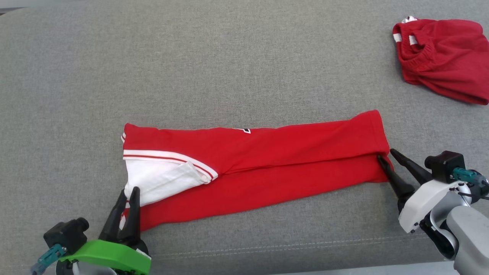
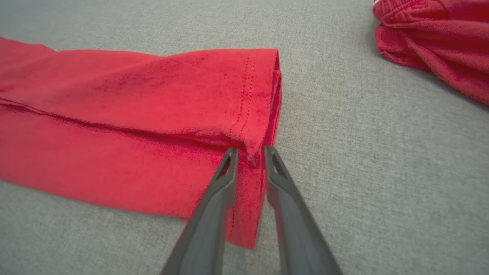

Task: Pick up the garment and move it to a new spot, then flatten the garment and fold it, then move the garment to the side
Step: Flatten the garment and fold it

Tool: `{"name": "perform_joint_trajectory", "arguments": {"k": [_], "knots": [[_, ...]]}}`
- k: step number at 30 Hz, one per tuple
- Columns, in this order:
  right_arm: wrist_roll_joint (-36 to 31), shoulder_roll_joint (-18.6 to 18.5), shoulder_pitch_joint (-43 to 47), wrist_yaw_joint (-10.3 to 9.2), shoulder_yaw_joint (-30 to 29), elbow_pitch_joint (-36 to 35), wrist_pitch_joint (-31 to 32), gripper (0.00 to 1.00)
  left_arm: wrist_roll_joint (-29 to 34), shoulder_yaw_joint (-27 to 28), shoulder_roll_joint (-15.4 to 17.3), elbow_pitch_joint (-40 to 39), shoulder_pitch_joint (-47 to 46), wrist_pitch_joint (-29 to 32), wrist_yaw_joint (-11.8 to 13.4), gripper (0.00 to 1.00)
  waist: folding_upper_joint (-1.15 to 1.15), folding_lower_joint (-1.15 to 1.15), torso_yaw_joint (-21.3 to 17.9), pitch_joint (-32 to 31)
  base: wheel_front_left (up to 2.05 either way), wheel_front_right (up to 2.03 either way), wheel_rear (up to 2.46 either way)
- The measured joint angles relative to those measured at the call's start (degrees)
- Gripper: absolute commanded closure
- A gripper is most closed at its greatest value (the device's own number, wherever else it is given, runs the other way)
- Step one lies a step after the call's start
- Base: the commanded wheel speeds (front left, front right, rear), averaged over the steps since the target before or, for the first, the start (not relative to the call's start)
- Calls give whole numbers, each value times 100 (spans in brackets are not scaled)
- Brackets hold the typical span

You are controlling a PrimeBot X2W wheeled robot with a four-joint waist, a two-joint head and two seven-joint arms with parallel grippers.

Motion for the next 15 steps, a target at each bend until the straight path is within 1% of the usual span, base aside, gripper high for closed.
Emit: {"name": "perform_joint_trajectory", "arguments": {"k": [5,10,12,15], "knots": [[1,-7,164,4,-185,-69,-1,0,210,45,216,-49,110,-8,97,0,0,0,-31,-93,0,0,0],[12,-26,249,4,-482,-254,-1,0,327,182,327,-196,275,-16,256,0,0,0,-56,-227,0,0,0],[44,-35,329,4,-598,-303,-1,0,470,240,401,-289,306,-30,336,0,0,0,-63,-289,0,0,0],[201,-12,466,4,-816,-335,-1,0,543,309,408,-499,306,-76,379,0,0,0,-66,-387,0,0,0]]}}
